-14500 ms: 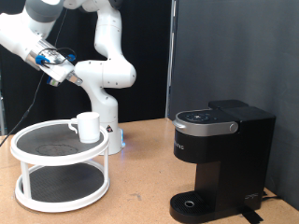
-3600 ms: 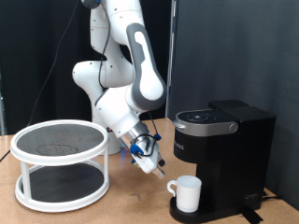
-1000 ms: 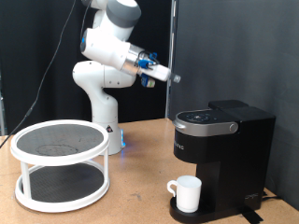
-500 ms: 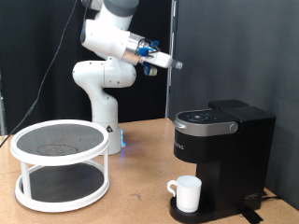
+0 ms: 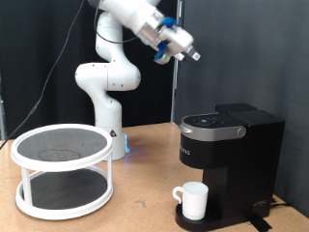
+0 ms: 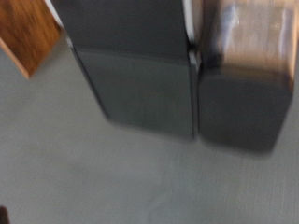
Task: Make a cup of coffee with the keurig machine
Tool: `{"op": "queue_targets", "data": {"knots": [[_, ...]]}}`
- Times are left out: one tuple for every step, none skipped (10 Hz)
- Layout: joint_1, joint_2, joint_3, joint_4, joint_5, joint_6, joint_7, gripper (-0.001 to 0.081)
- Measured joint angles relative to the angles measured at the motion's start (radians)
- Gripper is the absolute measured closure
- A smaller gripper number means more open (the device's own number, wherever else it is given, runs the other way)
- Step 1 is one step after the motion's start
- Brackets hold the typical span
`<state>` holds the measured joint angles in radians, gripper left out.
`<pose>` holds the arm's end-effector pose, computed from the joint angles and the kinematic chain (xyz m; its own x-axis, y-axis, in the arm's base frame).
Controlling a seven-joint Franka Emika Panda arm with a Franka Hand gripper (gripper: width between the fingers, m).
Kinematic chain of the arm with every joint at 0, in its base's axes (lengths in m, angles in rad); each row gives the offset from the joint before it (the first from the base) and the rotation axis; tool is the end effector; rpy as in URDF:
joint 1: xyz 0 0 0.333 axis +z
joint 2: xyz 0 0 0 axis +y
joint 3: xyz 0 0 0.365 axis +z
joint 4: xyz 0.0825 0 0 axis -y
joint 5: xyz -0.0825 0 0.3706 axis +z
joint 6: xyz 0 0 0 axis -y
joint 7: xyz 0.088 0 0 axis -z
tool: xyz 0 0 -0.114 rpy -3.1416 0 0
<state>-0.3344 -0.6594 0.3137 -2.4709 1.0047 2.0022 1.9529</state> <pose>0.3503 0.0751 0.5751 -0.5935 -0.4530 -0.6652 -0.7346 0.6425 0.2179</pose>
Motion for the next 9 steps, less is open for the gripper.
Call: {"op": "queue_targets", "data": {"knots": [[-0.012,0.016,0.043,0.034,-0.094,0.038,-0.004,0.0072],[-0.019,0.043,0.072,0.071,-0.14,0.035,0.021,0.0072],[-0.03,0.101,0.077,0.118,-0.166,0.007,0.038,0.0072],[-0.029,0.097,0.078,0.114,-0.161,0.021,0.033,0.0072],[-0.029,0.093,0.084,0.111,-0.166,0.048,0.032,0.0072],[-0.036,0.092,0.107,0.118,-0.244,0.065,0.033,0.0072],[-0.046,0.093,0.142,0.138,-0.34,0.067,0.042,0.0072],[-0.056,0.102,0.175,0.166,-0.413,0.058,0.067,0.0072],[-0.064,0.122,0.201,0.203,-0.459,0.032,0.098,0.0072]]}}
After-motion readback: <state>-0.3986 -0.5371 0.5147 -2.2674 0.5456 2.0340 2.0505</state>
